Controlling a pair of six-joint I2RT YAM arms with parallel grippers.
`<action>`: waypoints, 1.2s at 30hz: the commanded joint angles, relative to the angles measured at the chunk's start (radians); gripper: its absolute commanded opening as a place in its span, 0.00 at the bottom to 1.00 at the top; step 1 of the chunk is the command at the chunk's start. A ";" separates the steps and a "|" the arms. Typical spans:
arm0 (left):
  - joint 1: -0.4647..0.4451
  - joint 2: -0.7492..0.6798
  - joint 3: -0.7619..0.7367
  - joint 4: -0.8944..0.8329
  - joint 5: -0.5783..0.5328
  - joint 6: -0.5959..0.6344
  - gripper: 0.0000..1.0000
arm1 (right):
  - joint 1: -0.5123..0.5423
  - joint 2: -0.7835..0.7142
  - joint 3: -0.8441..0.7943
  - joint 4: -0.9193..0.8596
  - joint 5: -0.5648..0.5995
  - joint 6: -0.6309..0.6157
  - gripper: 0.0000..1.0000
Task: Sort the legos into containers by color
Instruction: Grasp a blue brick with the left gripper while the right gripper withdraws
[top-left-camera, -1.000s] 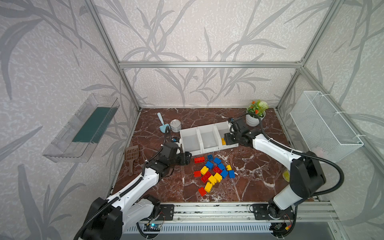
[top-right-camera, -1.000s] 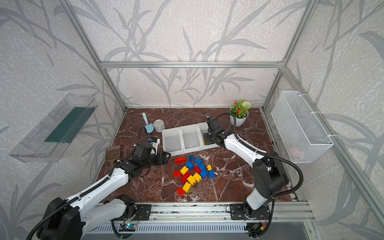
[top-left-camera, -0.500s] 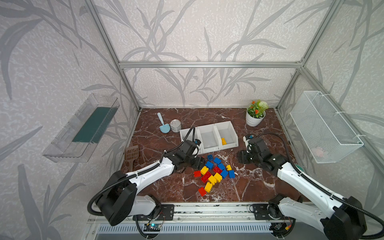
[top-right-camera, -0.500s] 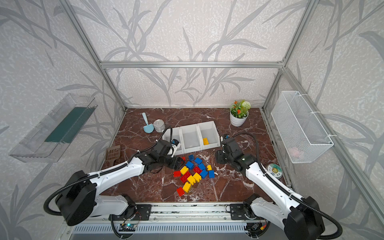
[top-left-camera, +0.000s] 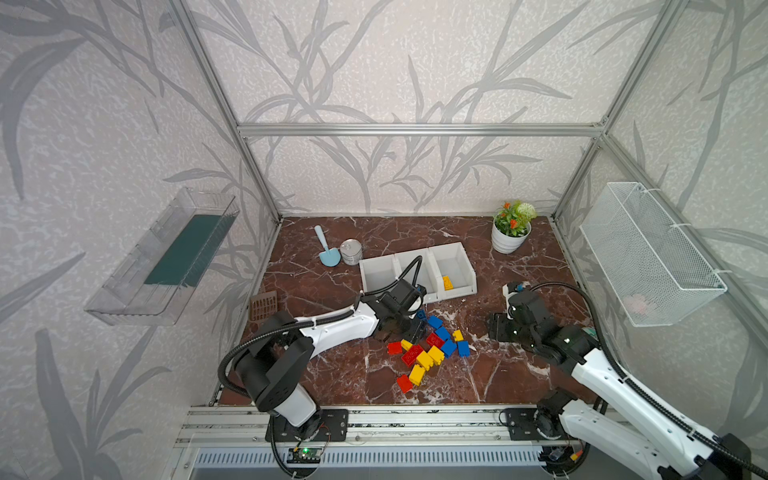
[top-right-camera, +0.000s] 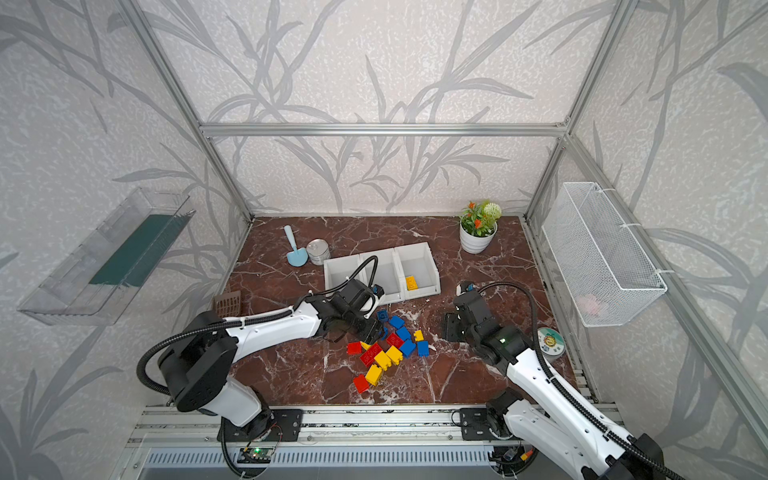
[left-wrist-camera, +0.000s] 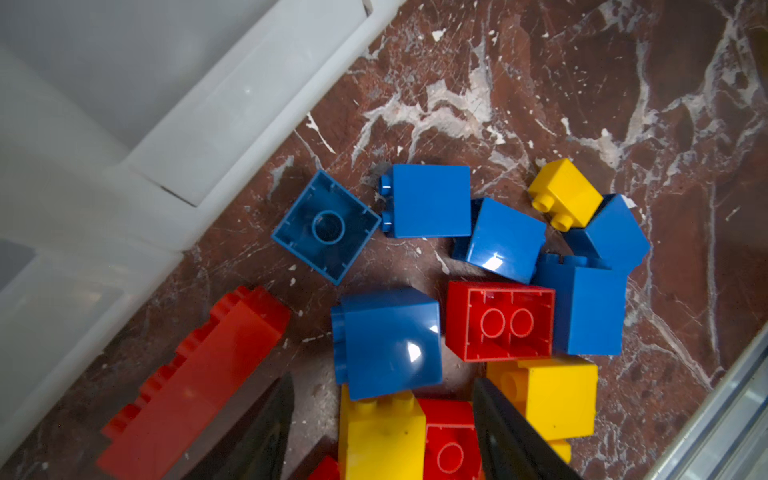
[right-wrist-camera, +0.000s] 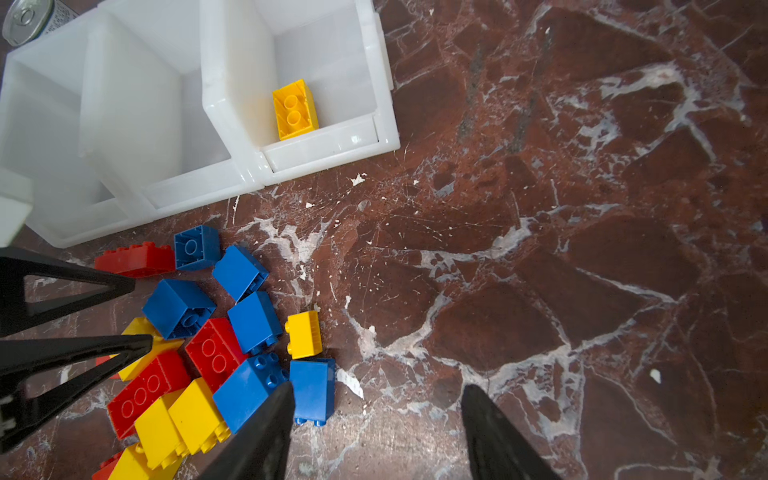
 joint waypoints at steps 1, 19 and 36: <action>-0.013 0.035 0.043 -0.041 -0.036 0.015 0.69 | 0.017 -0.008 -0.020 -0.022 0.020 0.025 0.65; -0.031 0.123 0.083 -0.023 -0.053 0.023 0.56 | 0.041 0.030 0.026 -0.070 0.070 0.034 0.62; -0.026 0.034 0.144 -0.038 -0.032 -0.004 0.39 | 0.044 0.021 0.052 -0.099 0.081 0.035 0.59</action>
